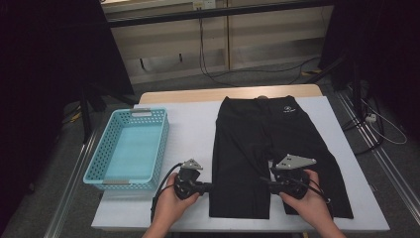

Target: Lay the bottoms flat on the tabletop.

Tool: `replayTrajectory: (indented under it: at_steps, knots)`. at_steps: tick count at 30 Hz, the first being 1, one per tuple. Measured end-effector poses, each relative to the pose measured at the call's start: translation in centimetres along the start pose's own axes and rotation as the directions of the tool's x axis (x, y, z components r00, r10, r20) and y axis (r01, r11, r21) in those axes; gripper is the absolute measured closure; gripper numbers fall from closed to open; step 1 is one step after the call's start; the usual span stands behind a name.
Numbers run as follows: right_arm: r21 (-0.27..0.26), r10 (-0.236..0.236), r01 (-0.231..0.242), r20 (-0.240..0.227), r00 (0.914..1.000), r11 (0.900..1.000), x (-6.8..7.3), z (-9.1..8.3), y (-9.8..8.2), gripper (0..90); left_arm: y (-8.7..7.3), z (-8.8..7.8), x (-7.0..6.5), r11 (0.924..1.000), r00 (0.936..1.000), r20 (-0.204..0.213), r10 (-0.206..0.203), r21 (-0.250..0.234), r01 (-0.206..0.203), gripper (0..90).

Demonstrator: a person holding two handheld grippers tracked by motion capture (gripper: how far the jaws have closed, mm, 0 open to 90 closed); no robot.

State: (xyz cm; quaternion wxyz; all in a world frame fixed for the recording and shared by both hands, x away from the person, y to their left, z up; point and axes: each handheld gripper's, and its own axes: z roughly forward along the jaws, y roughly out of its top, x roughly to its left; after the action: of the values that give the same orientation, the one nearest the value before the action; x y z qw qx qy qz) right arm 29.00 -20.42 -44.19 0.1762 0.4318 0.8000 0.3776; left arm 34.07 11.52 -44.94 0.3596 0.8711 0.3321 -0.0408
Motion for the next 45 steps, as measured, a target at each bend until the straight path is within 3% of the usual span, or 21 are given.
replayTrajectory:
  at_steps: [5,9,11,16,20,24,27,31,35,37,40,42,43,45]
  knots:
    - [-0.009,0.005,-0.005,0.004,1.0000,1.000,-0.2,-0.2,0.0,46.0,-0.3,-1.8,0.5,0.9992,0.9993,0.017,-0.032,-0.023,0.033,89.6]
    - [-0.006,0.018,-0.018,0.014,0.9997,1.000,-0.4,0.1,0.1,46.1,-1.0,-2.4,1.3,0.9983,0.9982,0.018,-0.058,0.002,0.058,89.4]
    - [-0.001,0.021,-0.021,0.018,0.9996,1.000,-0.4,0.4,0.2,47.8,-1.1,-2.4,1.4,0.9982,0.9982,0.013,-0.059,-0.009,0.059,88.2]
    - [0.051,0.010,-0.011,0.017,0.9998,0.999,0.3,1.7,0.5,59.7,-1.1,-2.3,1.4,0.9982,0.9983,0.005,-0.058,-0.016,0.058,83.0]
    - [0.093,0.008,-0.008,-0.001,1.0000,0.996,0.4,2.2,0.2,70.2,-0.7,-2.4,1.4,0.9961,0.9984,-0.036,-0.044,-0.078,0.041,69.3]
    - [0.092,0.023,-0.022,-0.014,0.9996,0.996,0.0,2.0,0.0,81.1,-0.5,-2.1,1.4,0.9926,0.9962,-0.070,-0.052,-0.113,0.043,57.0]
    - [0.088,0.029,-0.025,-0.039,0.9988,0.996,-0.2,1.8,-0.2,87.6,-0.4,-1.5,1.3,0.9935,0.9959,-0.078,-0.047,-0.107,0.039,56.3]
    - [0.085,0.023,-0.019,-0.047,0.9986,0.996,0.0,1.7,-0.3,87.0,-0.1,-0.7,1.0,0.9947,0.9961,-0.075,-0.048,-0.094,0.041,57.5]
    - [0.083,0.022,-0.019,-0.047,0.9987,0.996,0.0,1.6,-0.3,82.9,0.0,-0.3,0.7,0.9984,0.9984,-0.037,-0.044,-0.036,0.043,81.7]
    - [0.079,0.019,-0.015,-0.049,0.9986,0.997,0.1,1.5,-0.3,83.2,0.0,-0.4,0.7,0.9981,0.9982,-0.028,-0.054,-0.030,0.053,88.8]
    - [0.076,0.018,-0.013,-0.055,0.9983,0.997,0.1,1.4,-0.3,80.8,0.1,-1.2,0.8,0.9975,0.9982,-0.021,-0.056,-0.045,0.055,89.3]
    - [0.062,0.015,-0.012,-0.052,0.9985,0.998,0.1,1.1,-0.3,73.7,0.0,-1.6,0.8,0.9976,0.9986,-0.029,-0.044,-0.055,0.042,88.8]
    - [0.049,0.017,-0.015,-0.047,0.9988,0.999,0.2,1.0,-0.2,69.1,-0.1,-1.7,0.8,0.9974,0.9986,-0.041,-0.034,-0.065,0.031,84.5]
    - [0.027,0.010,-0.009,-0.041,0.9991,1.000,0.2,0.7,-0.1,62.7,-0.2,-1.8,0.8,0.9963,0.9967,-0.080,-0.014,-0.085,0.007,66.5]
